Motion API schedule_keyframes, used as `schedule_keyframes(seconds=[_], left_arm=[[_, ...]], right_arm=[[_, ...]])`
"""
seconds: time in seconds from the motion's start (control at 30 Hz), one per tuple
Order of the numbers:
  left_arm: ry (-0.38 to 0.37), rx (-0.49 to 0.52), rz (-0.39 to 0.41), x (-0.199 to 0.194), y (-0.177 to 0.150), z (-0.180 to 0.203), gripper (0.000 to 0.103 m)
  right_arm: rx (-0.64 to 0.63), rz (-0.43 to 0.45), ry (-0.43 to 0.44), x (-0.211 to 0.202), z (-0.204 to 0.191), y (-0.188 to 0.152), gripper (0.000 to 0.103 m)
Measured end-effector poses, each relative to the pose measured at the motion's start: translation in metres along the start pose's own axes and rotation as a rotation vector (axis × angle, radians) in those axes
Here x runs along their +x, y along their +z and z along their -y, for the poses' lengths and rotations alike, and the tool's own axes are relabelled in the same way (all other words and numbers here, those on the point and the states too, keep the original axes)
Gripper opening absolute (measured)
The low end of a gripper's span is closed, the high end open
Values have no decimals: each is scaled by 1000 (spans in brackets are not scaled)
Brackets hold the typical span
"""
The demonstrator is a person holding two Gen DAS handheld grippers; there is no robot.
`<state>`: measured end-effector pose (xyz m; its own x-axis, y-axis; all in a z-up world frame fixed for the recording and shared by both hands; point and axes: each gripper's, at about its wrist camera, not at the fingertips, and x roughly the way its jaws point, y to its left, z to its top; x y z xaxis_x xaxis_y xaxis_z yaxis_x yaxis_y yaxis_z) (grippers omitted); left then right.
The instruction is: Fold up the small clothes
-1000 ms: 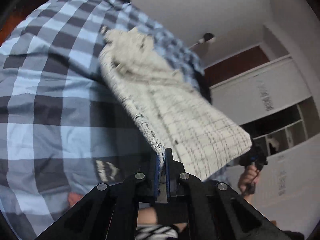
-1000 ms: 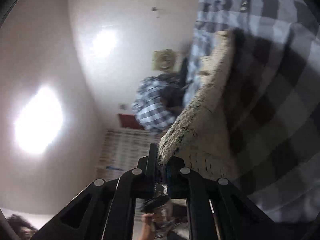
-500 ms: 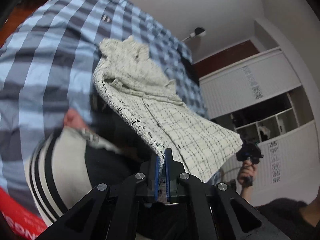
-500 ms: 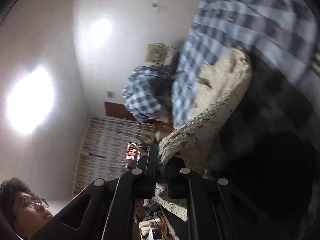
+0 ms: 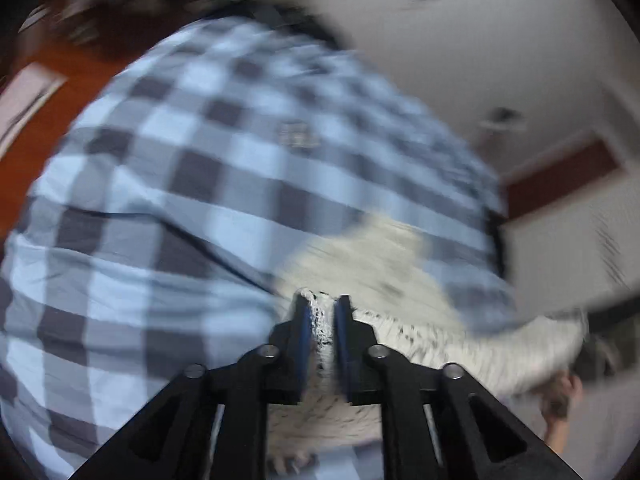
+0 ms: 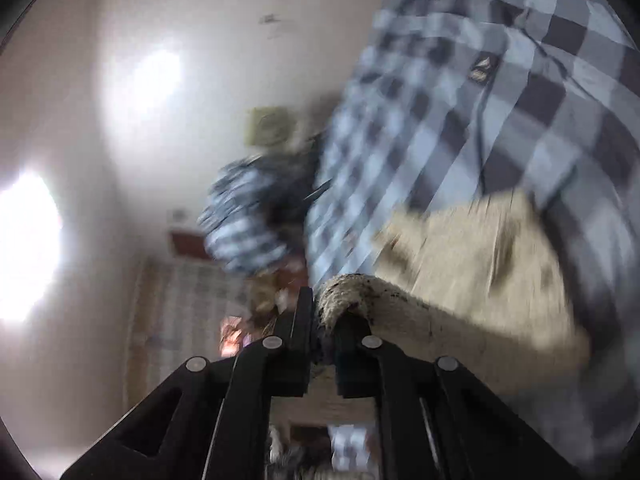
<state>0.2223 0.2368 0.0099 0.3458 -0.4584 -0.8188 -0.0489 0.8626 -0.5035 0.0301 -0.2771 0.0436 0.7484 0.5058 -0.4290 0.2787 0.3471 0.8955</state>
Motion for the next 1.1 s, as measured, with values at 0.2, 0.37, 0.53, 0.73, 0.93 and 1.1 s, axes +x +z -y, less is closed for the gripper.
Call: schedule_keyframes(seconds=[0.2,0.37,0.53,0.73,0.93,1.1], left_arm=[[317,251,105,56,15,29,103],[417,345,78,75,-32,58,103],[388,411,48,61,-109,88,103],[373,545,-63,98,-172,99,103],[545,681,-115,119,-187,89,103],[562,578,-121,113,-172,64,103]], right_arm=[[204,203,-283,46,85,56,84],[-39,34,-437,66,95,1,90],[-277,-145,-605,79,113,-49,90],[-282,-348,-576,80,145,-72,80],[-342,-334,-650,74,143,-72,7],[-409,-174,-751,33,136,-67,0]])
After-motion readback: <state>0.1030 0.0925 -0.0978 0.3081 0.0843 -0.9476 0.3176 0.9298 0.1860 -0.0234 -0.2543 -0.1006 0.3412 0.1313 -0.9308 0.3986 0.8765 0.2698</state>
